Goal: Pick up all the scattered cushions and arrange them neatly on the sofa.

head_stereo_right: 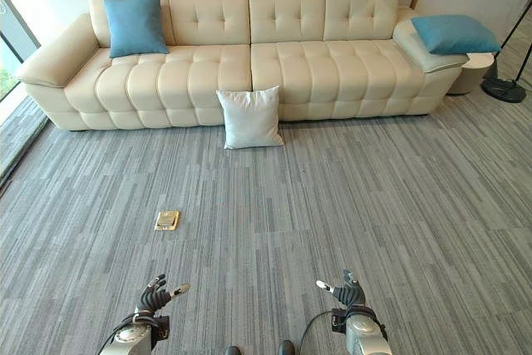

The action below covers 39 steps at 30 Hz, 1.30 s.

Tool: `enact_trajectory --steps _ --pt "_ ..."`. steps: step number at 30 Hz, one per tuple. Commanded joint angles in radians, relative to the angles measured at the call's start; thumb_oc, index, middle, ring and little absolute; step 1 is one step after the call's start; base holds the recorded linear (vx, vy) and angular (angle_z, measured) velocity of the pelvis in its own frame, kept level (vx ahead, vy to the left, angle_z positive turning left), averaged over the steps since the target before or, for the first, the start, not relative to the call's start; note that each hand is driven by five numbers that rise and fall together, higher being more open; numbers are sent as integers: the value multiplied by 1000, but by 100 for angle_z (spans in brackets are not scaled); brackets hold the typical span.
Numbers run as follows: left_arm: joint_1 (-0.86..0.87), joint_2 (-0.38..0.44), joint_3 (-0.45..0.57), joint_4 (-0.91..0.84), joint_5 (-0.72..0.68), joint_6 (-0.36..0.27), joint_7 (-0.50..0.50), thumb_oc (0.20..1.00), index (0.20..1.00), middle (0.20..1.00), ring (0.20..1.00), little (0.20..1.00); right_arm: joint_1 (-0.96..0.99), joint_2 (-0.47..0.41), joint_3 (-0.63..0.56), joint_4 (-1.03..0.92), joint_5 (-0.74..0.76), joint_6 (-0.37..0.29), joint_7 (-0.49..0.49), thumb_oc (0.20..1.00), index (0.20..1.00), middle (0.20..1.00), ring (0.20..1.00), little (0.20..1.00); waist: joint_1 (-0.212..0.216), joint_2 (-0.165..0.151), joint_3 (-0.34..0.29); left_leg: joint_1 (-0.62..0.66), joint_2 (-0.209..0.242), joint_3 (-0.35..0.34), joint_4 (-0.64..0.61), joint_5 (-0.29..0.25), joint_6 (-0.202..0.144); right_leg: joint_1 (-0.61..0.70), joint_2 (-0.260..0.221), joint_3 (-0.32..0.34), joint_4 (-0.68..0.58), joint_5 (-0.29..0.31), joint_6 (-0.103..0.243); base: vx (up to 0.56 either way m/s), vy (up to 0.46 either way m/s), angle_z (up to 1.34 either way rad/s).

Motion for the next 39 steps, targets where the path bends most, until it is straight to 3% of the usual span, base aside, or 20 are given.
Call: enact_trajectory --steps 1,13,31,39 --pt "-26 13 8 29 -8 -18 14 1000 1000 1000 1000 1000 -13 -9 33 25 2 -22 -14 1000 1000 1000 1000 1000 -3 -18 -22 18 -2 -4 -7 -86 -53 42 -17 -3 1 -141 57 0 0 0" --pt "-7 -22 2 96 -86 -1 -28 1000 1000 1000 1000 1000 8 40 12 104 169 -22 38 1000 1000 1000 1000 1000 -1 -16 -32 28 -1 -8 -7 -89 -51 54 -18 -8 1 -150 57 0 0 0" --pt "-1 22 5 -23 -17 -6 -6 1000 1000 1000 1000 1000 3 -9 20 59 17 -6 -6 1000 1000 1000 1000 1000 6 -16 -30 42 -2 -18 -7 -96 -50 72 -22 -20 1 -157 58 -1 0 0" --pt "12 47 36 -179 -36 -22 8 1000 1000 1000 1000 1000 9 -39 23 -95 -30 -9 -11 1000 1000 1000 1000 1000 12 -17 -22 37 -3 -19 -7 -93 -51 71 -24 -25 1 -158 61 -2 0 3"
